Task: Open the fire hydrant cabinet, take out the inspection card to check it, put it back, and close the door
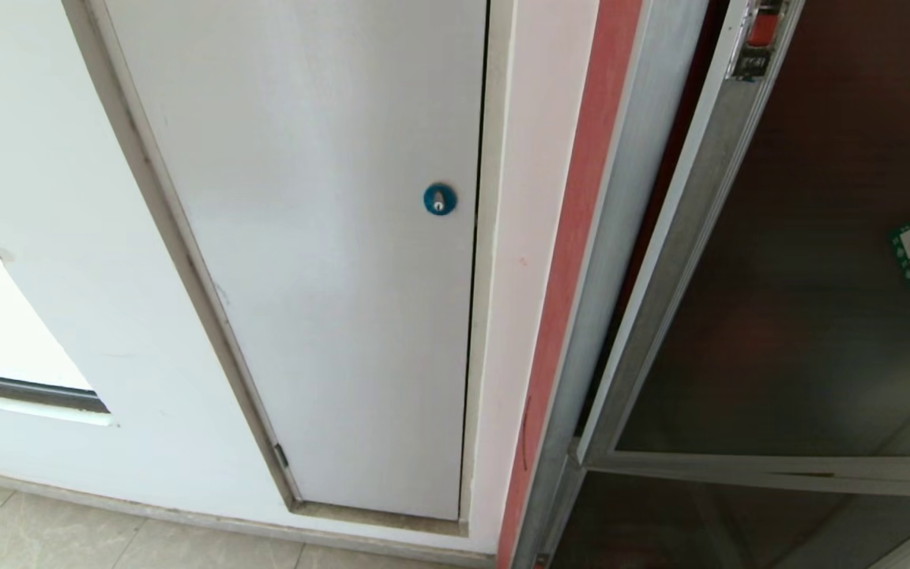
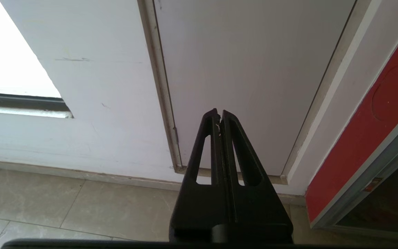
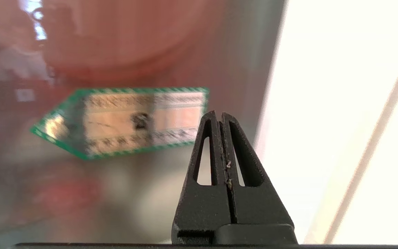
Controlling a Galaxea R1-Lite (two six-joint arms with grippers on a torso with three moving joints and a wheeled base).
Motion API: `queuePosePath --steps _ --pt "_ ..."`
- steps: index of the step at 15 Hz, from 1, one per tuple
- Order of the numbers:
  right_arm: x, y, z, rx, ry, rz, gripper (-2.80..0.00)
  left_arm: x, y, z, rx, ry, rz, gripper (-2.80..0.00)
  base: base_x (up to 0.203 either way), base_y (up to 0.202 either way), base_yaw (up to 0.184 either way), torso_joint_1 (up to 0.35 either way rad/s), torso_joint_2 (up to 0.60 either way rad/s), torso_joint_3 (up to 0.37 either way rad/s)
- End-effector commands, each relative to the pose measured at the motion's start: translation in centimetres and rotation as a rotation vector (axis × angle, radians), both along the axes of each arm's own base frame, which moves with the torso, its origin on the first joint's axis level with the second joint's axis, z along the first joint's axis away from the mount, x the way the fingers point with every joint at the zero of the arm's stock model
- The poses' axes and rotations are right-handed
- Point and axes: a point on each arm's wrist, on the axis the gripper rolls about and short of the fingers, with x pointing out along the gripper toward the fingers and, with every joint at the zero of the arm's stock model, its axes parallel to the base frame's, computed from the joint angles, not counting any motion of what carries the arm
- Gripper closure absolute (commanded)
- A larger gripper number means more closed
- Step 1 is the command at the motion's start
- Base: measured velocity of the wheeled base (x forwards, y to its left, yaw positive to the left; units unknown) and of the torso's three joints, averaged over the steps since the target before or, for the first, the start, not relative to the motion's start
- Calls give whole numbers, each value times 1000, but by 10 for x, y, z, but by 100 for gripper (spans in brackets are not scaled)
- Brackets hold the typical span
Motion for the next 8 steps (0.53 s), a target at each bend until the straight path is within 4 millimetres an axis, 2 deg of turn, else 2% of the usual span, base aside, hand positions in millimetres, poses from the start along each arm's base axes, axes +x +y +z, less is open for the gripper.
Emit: queuePosePath --steps 1,5,8 --pt "-14 -1 -14 12 -34 -14 0 0 0 0 0 1 -1 0 0 0 0 0 0 0" --pt "-6 1 -23 -15 -16 55 0 0 0 0 0 0 0 0 0 0 0 0 0 0" --pt "7 3 -40 -23 46 73 0 0 0 0 0 -1 1 0 0 0 0 0 0 0"
